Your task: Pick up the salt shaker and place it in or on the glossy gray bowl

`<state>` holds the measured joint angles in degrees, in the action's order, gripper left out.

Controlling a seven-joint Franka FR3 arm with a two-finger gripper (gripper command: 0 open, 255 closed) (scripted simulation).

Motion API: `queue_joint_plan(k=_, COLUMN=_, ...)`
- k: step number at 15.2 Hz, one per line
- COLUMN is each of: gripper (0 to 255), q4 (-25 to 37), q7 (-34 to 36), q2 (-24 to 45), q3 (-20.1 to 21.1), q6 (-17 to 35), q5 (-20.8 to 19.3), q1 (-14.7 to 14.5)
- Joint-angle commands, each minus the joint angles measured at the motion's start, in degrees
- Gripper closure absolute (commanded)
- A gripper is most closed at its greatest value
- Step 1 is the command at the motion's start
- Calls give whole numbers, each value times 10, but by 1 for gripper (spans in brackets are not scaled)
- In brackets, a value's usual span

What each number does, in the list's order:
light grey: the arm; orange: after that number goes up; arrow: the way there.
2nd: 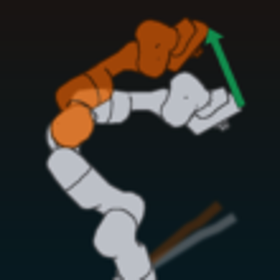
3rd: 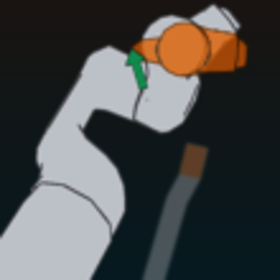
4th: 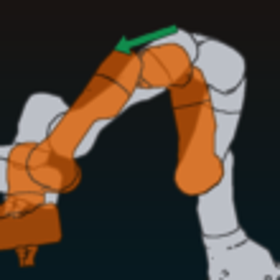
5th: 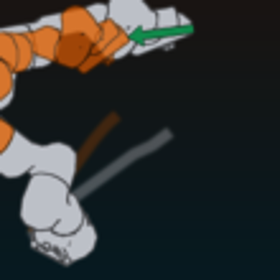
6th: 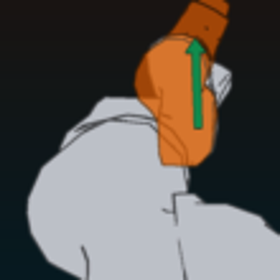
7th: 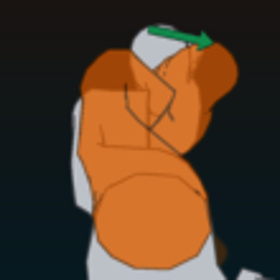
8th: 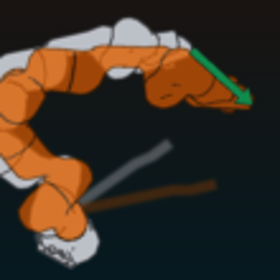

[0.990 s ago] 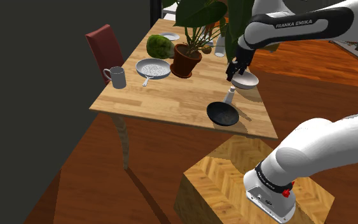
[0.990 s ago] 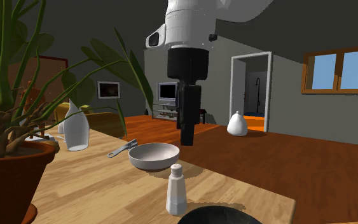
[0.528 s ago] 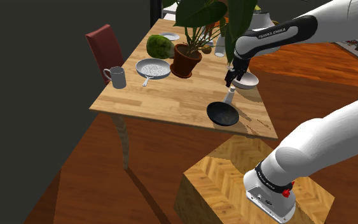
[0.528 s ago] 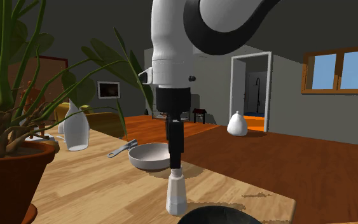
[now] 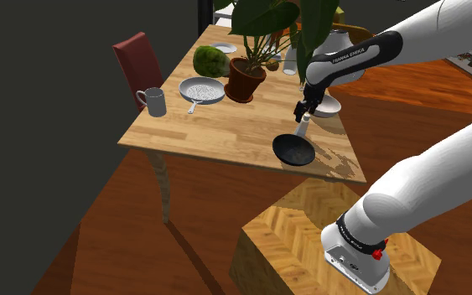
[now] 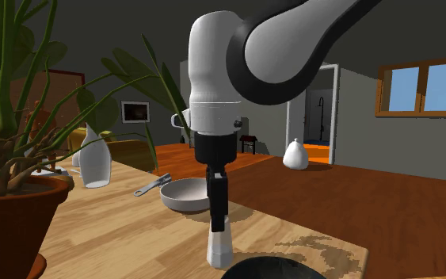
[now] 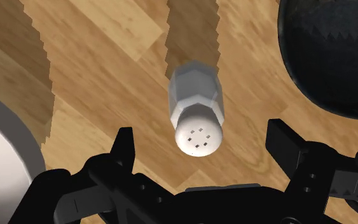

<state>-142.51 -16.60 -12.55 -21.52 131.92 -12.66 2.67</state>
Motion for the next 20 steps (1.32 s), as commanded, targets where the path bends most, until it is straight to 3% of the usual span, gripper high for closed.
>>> queue_joint_plan(k=1, gripper=0, q4=-1, q7=0, q2=1, q3=-1, q6=3, q5=0, q1=0)
queue_joint_plan(k=6, gripper=0, q4=-1, q7=0, q2=1, q3=-1, q6=3, q5=0, q1=0)
queue_joint_plan(k=7, gripper=255, q4=-1, q7=0, q2=1, q3=-1, q6=3, q5=0, q1=0)
queue_joint_plan(k=16, gripper=255, q4=-1, q7=0, q2=1, q3=-1, q6=3, q5=0, q1=0)
queue_joint_plan(k=20, gripper=255, q4=14, q7=0, q2=-19, q3=3, q6=-32, q5=-2, q1=1)
